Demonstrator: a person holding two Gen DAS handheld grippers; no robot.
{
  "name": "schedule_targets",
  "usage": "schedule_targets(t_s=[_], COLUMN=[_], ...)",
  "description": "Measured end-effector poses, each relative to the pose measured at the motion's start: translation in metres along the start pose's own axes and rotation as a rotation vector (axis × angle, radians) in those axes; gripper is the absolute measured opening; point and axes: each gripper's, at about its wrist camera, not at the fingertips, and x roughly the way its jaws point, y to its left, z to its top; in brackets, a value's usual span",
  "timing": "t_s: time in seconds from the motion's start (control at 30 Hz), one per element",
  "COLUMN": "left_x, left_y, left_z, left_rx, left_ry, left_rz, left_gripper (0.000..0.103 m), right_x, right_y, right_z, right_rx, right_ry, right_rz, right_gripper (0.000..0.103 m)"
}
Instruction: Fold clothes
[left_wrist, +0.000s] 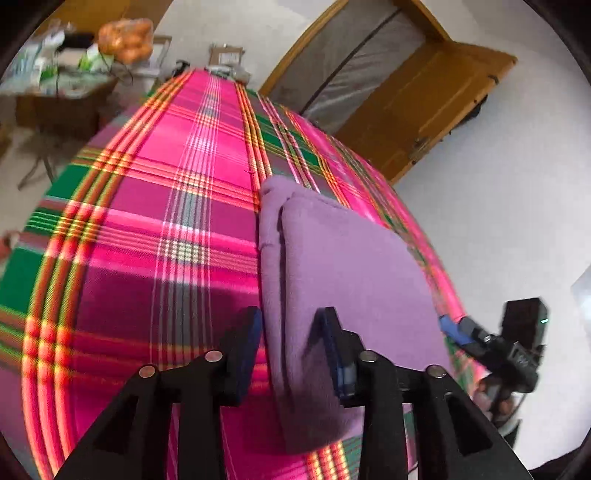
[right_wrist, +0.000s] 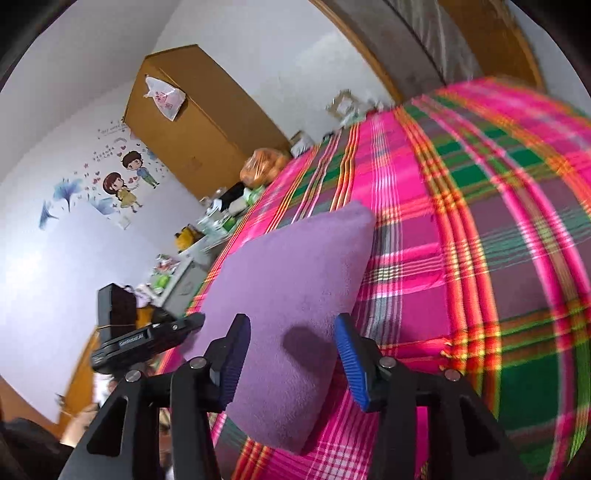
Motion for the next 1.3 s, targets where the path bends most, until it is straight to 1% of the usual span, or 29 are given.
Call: schedule_targets(t_s=[0.17, 0.33, 0.53, 0.7, 0.83, 0.97, 1.07, 1.1, 1.17, 1.2, 1.27, 1.3], left_x=[0.011, 0.023, 0.034, 0.026, 0.016, 0.018, 0.028, 0.029, 0.029, 0.028, 0.025, 0.022], left_y=[0.001, 0.000, 0.002, 0.001, 0.006, 0.006, 0.002, 0.001, 0.001, 0.002, 0.006, 0.008], left_z=[0.015, 0.027, 0.039, 0.027, 0.012, 0.014, 0.020, 0.021, 0.020, 0.019, 0.015, 0.012], left_rx=[0.018, 0.036, 0.019, -0.008, -0.059, -0.088, -0.084, -0.082, -0.084, -0.086, -0.096, -0.102], left_ry=[0.032, 0.042, 0.056, 0.058, 0.076, 0.097, 0.117, 0.119, 0.118, 0.113, 0.103, 0.098], left_rz=[-0.014, -0.029, -0.054, -0.061, -0.105, -0.125, -0.140, -0.142, -0.144, -0.144, -0.149, -0.153], left_gripper=[0.041, 0.042, 0.042, 0.042, 0.042, 0.042, 0.042, 0.040, 0.039, 0.036, 0.030, 0.028], right_x=[0.022, 0.039, 0.051, 0.046, 0.042, 0.045, 0.050, 0.051, 0.051, 0.051, 0.049, 0.048], right_y=[-0.017, -0.020, -0.019, -0.015, -0.012, -0.012, -0.012, -0.012, -0.010, -0.008, -0.006, -0.006], right_z=[0.014, 0.026, 0.034, 0.029, 0.024, 0.025, 0.029, 0.029, 0.028, 0.027, 0.026, 0.025], right_rx=[0.056, 0.073, 0.085, 0.094, 0.090, 0.094, 0.109, 0.108, 0.098, 0.091, 0.079, 0.074], right_ry=[0.099, 0.152, 0.169, 0.183, 0.211, 0.210, 0.200, 0.198, 0.199, 0.200, 0.198, 0.195], right_rz=[-0.020, 0.010, 0.014, 0.005, 0.013, 0.025, 0.032, 0.027, 0.014, 0.012, 0.013, 0.012], right_gripper=[0.049, 0.050, 0.050, 0.051, 0.051, 0.052, 0.051, 0.051, 0.045, 0.044, 0.038, 0.037])
